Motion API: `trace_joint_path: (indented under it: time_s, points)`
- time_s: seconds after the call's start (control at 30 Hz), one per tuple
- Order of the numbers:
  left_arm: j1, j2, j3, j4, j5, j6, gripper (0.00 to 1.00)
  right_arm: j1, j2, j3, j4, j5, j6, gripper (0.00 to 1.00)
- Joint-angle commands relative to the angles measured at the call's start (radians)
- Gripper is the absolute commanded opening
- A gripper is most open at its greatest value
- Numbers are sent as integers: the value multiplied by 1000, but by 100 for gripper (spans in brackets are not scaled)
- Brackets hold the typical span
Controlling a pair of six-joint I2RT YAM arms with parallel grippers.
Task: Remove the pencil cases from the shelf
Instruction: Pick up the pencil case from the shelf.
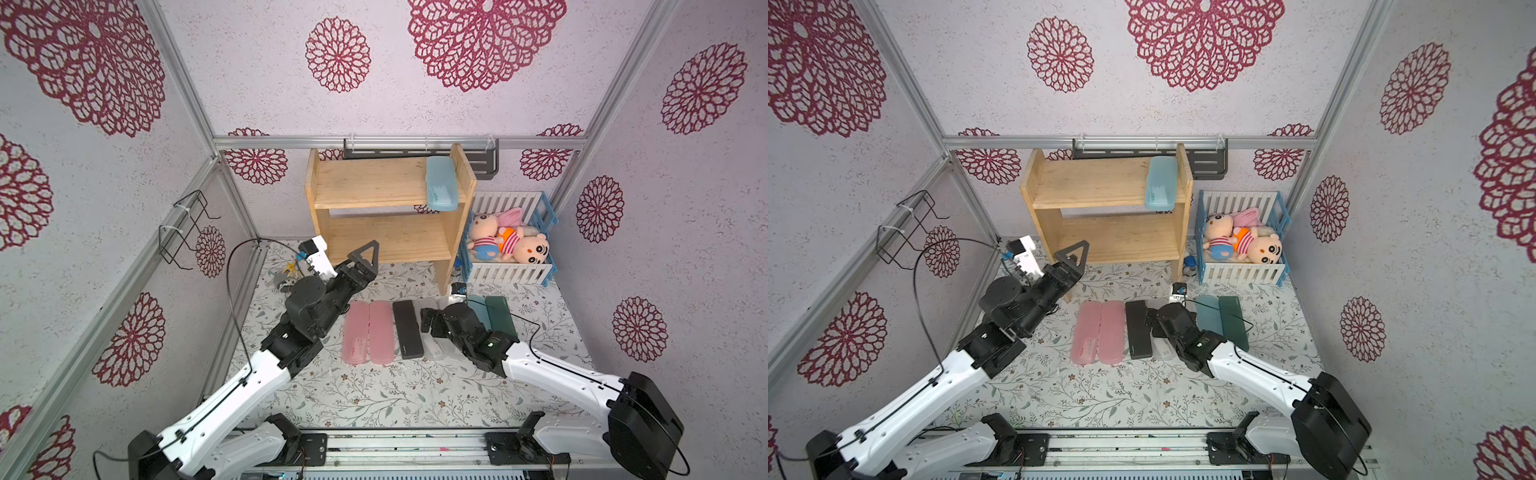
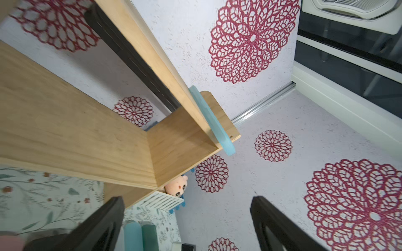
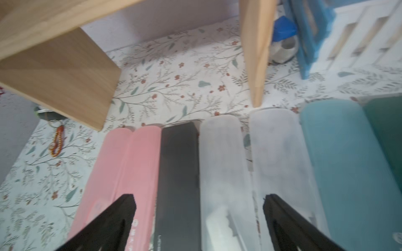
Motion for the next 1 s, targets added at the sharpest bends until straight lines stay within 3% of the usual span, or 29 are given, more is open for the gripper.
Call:
trace_joint_path:
  time_s: [0.0, 0.37, 0.63, 0.97]
  points:
    - [-7, 122, 112, 133, 93, -84, 97, -31, -72, -13, 9, -14, -15, 99]
    - [-8, 531, 450, 255, 241, -258, 97, -142, -152, -48, -6, -96, -48, 99]
    - [-9, 659, 614, 207, 248, -264, 100, -229, -163, -48, 3, -173, -91, 99]
    - [-27, 757, 734, 172, 263, -268, 80, -282, -167, -45, 2, -228, -106, 99]
